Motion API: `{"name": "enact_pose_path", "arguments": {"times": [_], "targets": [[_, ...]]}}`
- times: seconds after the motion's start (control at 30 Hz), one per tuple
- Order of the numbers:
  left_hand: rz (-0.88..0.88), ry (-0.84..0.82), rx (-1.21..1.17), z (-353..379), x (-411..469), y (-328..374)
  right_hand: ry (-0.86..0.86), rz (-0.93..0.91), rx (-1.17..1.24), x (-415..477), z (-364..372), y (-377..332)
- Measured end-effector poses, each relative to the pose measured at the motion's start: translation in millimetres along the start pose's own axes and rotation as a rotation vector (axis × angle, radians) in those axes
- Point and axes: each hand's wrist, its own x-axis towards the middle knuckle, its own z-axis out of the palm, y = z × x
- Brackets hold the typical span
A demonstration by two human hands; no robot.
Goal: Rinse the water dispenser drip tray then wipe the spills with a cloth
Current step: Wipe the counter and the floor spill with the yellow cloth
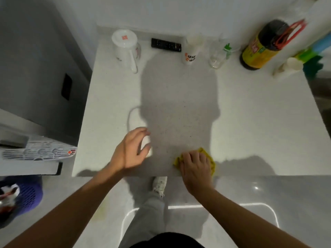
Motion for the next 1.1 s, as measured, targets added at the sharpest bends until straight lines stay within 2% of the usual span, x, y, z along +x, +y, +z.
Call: {"name": "enact_pose_path", "arguments": {"times": [0.27, 0.43, 0.53, 0.8, 0.97, 1.1], "targets": [[-0.151, -0.175, 0.115, -51.9, -186.2, 16.7, -0.009, -0.259, 0.008, -68.6, -18.8, -43.1], [-0.264, -0.25, 0.207, -86.6, -282.4, 10.5, -0.113, -0.137, 0.099, -155.9, -27.8, -94.0], [-0.311, -0.286, 0.236, -100.3, -325.2, -11.3, -0.123, -0.151, 0.093, -195.1, -30.8, -137.2], [-0.44, -0.397, 0.254, -118.4, -420.6, -135.4, -0.275, -0.122, 0.047, -255.2, 10.9, -286.7], [-0.415, -0.414, 0.225, -114.1, -463.2, -254.2, -0.477, -0.147, -0.033, -268.4, 103.1, -389.0], [-0.421, -0.45, 0.254, -106.1, -497.4, -344.3, -0.502, -0.13, 0.018, -277.1, 181.2, -457.2]]}}
